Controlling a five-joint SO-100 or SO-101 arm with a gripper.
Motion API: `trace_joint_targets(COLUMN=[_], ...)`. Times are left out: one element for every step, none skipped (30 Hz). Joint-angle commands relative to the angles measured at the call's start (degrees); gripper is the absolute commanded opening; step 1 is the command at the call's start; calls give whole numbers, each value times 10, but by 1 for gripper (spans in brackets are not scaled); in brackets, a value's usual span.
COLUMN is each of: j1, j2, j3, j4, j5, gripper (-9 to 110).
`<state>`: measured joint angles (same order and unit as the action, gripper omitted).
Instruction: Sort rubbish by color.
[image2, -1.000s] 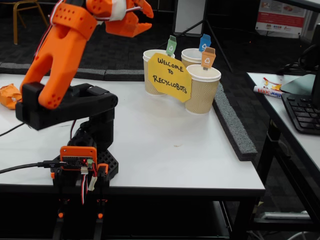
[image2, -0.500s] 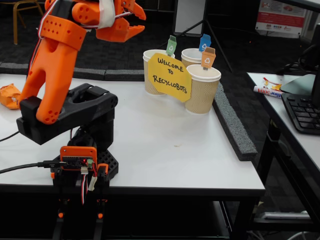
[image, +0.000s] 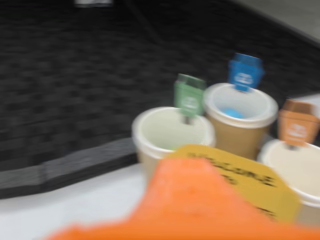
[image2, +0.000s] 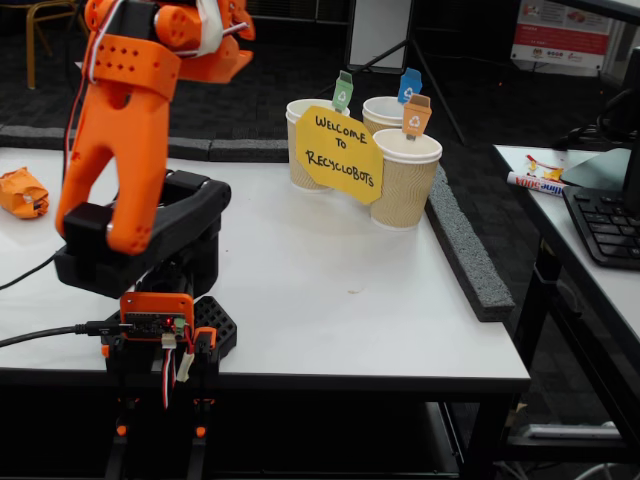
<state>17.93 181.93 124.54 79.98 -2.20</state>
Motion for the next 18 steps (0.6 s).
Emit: trace_joint_targets(j1=[-83, -107, -129, -152, -173, -193, -217, -238, -260, -281, -302, -323, -344, -363, -382, -403, -425, -443], j2=[-26, -26, -26, -26, -26, -26, -26, -26, -26, -26, -26, -26, -26, -26, -27, -27, -27, -27], j3=[-29, -24, -20, -15, -10, -5, -1, 3, 7, 11, 17, 22, 26, 30, 33, 35, 38, 40], j4=[-5, -6, -6, -6, -6, -7, -7, -7, -7, -8, -8, -8, -8, -9, -11, -11, -12, -12], j5=[-11, -11, -11, -11, -11, -11, -11, -11, -11, -11, -11, -11, -11, -11, -11, -11, -11, -11], gripper=[0, 0, 0, 0, 0, 0, 0, 0, 0, 0, 0, 0, 0, 0, 0, 0, 0, 0])
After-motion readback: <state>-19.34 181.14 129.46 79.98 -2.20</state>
